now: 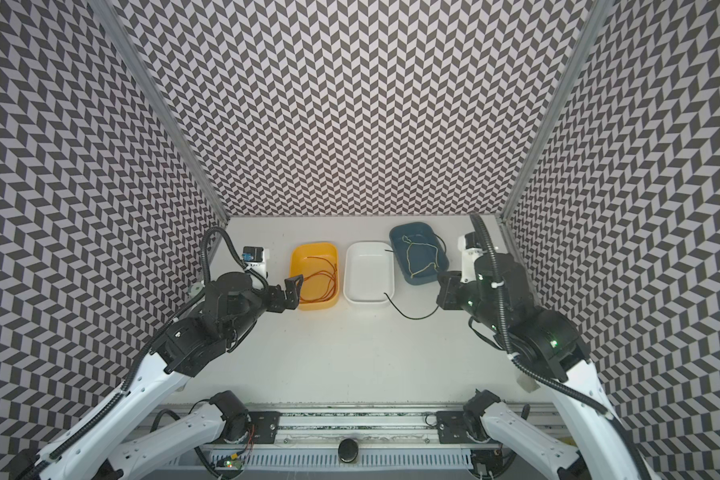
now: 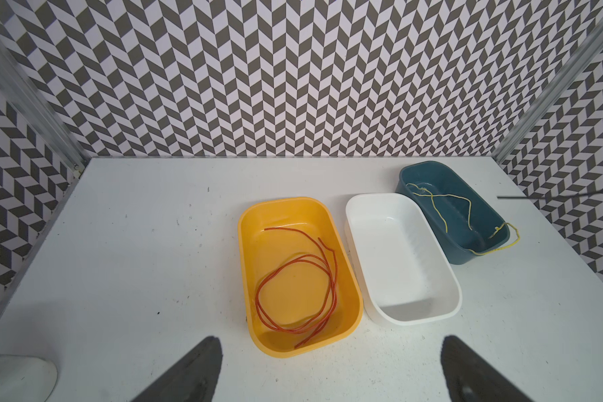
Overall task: Untangle the cables
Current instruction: 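Lift the black wire and carry it over the white tray with the right gripper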
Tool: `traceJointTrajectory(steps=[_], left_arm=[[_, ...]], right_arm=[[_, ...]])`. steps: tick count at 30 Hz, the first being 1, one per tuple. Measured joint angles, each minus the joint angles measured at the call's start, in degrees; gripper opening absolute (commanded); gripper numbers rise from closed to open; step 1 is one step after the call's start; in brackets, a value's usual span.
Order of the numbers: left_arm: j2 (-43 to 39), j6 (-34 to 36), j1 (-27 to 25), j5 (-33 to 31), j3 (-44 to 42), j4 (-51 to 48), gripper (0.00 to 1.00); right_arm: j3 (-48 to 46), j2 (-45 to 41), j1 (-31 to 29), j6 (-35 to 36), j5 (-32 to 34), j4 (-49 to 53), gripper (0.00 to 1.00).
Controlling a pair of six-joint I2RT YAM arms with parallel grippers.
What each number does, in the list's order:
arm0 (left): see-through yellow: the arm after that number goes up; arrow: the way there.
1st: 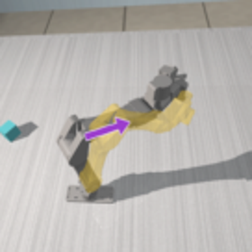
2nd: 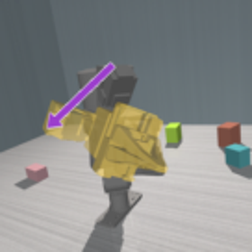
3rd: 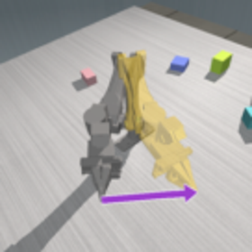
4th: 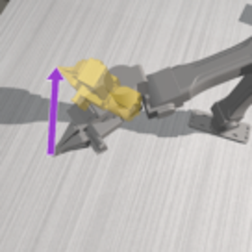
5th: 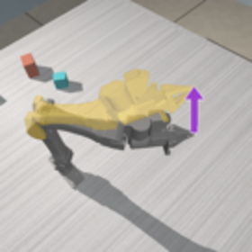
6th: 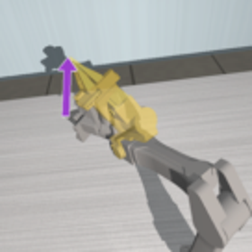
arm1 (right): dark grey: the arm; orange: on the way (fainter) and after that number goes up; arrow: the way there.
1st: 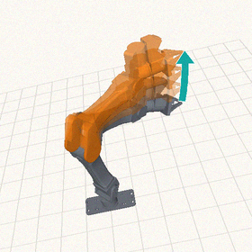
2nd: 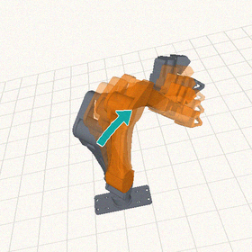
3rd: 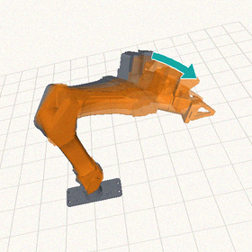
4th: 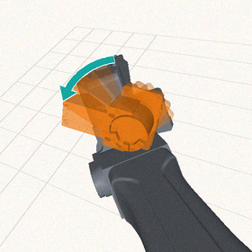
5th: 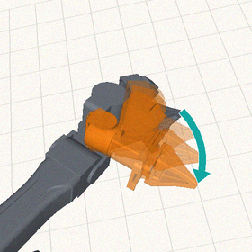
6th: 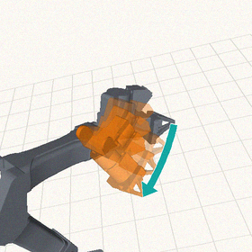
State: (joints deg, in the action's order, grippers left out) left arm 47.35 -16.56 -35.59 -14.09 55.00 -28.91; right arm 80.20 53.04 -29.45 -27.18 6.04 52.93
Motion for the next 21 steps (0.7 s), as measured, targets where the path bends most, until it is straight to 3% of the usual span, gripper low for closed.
traceJointTrajectory(steps=[7,21], left_arm=[[-0.20,0.04,0.00,-0.46,-0.02,0.00,1.00],[-0.20,0.09,0.00,-0.55,-0.17,0.02,0.99]], right_arm=[[7.39,11.15,-8.00,1.75,6.05,-0.24,0.00],[11.47,27.91,-8.96,5.95,12.31,-3.96,0.00]])
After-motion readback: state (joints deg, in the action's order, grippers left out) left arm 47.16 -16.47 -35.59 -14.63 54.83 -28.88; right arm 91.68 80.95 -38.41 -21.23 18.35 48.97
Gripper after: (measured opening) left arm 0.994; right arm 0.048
